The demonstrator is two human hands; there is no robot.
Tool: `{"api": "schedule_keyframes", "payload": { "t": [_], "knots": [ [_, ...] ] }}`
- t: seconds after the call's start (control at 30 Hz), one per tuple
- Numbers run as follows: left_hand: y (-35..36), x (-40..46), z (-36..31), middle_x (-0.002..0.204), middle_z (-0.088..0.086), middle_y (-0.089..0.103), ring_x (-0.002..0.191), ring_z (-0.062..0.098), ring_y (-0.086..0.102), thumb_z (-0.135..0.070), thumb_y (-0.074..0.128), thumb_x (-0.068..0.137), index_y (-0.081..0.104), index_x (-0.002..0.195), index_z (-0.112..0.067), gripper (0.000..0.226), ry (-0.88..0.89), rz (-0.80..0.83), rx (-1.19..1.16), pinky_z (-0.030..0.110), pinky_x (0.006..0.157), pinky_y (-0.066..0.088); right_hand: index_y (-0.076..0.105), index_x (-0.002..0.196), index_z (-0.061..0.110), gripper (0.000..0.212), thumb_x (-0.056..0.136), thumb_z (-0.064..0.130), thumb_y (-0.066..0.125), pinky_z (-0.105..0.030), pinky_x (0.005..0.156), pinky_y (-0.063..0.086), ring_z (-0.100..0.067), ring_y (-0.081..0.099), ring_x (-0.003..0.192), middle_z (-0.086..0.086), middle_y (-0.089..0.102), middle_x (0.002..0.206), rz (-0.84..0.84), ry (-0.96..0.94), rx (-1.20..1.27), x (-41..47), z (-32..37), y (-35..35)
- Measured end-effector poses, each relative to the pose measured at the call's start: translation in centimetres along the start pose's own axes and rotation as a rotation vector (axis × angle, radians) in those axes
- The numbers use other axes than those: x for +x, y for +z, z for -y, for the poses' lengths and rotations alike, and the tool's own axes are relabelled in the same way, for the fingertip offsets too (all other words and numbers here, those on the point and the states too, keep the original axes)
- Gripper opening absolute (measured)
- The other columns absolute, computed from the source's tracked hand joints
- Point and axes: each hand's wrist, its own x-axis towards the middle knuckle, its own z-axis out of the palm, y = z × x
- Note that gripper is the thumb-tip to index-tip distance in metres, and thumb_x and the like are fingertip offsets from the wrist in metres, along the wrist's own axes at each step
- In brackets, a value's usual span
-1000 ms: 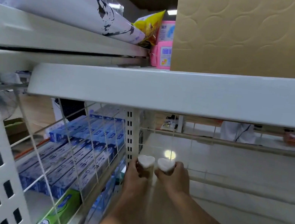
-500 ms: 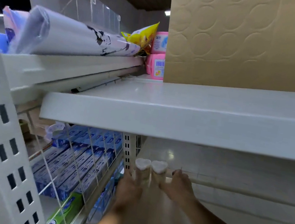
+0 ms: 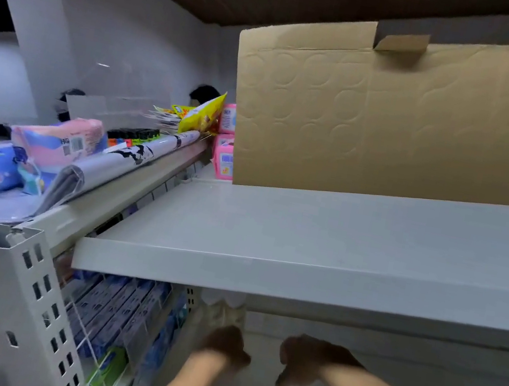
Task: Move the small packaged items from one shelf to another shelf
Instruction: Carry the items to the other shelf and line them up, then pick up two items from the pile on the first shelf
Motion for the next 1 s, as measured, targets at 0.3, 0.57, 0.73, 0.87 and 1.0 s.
{"api": "schedule_keyframes", "payload": {
  "t": [0.3, 0.57, 0.73, 0.87, 1.0],
  "knots": [
    [0.7, -2.5, -5.2, 0.133, 0.004, 0.058, 0.118, 0.021, 0.057, -0.04, 0.059, 0.088, 0.057, 0.126, -0.017, 0.044, 0.176, -0.003, 0.088, 0.03, 0.095, 0.048, 0.056, 0.135, 0.013, 0.059, 0.088, 0.047, 0.065, -0.034, 0.099, 0.05, -0.025, 0.058, 0.122, -0.006, 0.055, 0.14, -0.024, 0.142, -0.013, -7.3, -3.4, 0.1],
    [4.2, -5.0, -13.8, 0.128, 0.004, 0.062, 0.117, 0.021, 0.058, -0.043, 0.058, 0.089, 0.061, 0.121, -0.016, 0.042, 0.414, 0.131, 0.223, 0.028, 0.09, 0.046, 0.063, 0.122, 0.013, 0.053, 0.083, 0.047, 0.07, -0.036, 0.092, 0.053, -0.028, 0.063, 0.11, -0.008, 0.065, 0.125, -0.118, 0.314, 0.097, -13.6, -9.6, 3.1],
    [7.1, -7.1, -19.9, 0.124, 0.003, 0.064, 0.111, 0.023, 0.061, -0.038, 0.059, 0.088, 0.064, 0.118, -0.018, 0.036, 0.561, 0.183, 0.276, 0.03, 0.085, 0.046, 0.066, 0.117, 0.014, 0.051, 0.078, 0.046, 0.071, -0.037, 0.091, 0.056, -0.027, 0.066, 0.104, -0.007, 0.069, 0.117, -0.166, 0.452, 0.173, -18.5, -14.6, 4.9],
    [9.7, -9.2, -25.1, 0.118, 0.005, 0.069, 0.11, 0.022, 0.064, -0.032, 0.06, 0.086, 0.068, 0.112, -0.014, 0.032, 0.675, 0.227, 0.303, 0.03, 0.087, 0.05, 0.065, 0.121, 0.014, 0.055, 0.078, 0.048, 0.071, -0.036, 0.091, 0.055, -0.029, 0.065, 0.107, -0.009, 0.068, 0.118, -0.196, 0.564, 0.213, -22.7, -18.7, 6.5],
    [12.1, -11.0, -30.1, 0.113, 0.006, 0.07, 0.107, 0.024, 0.065, -0.033, 0.059, 0.085, 0.069, 0.109, -0.012, 0.033, 0.762, 0.23, 0.342, 0.03, 0.084, 0.05, 0.066, 0.117, 0.014, 0.05, 0.079, 0.045, 0.072, -0.036, 0.09, 0.055, -0.028, 0.065, 0.106, -0.009, 0.068, 0.118, -0.229, 0.649, 0.265, -26.5, -22.6, 8.0]
  ]
}}
